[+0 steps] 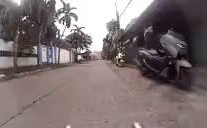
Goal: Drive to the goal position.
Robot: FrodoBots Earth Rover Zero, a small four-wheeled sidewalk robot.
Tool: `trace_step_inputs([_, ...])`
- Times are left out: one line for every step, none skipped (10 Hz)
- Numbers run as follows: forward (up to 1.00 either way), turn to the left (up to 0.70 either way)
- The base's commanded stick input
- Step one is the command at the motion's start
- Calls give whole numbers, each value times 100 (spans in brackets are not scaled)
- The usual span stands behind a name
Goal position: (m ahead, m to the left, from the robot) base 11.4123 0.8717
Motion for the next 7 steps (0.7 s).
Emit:
trace_step_inputs([70,0])
trace_step_inputs([70,0])
trace_step_inputs([70,0])
trace_step_inputs([70,0])
trace_step_inputs([70,0])
trace_step_inputs([70,0])
trace_step_inputs([70,0])
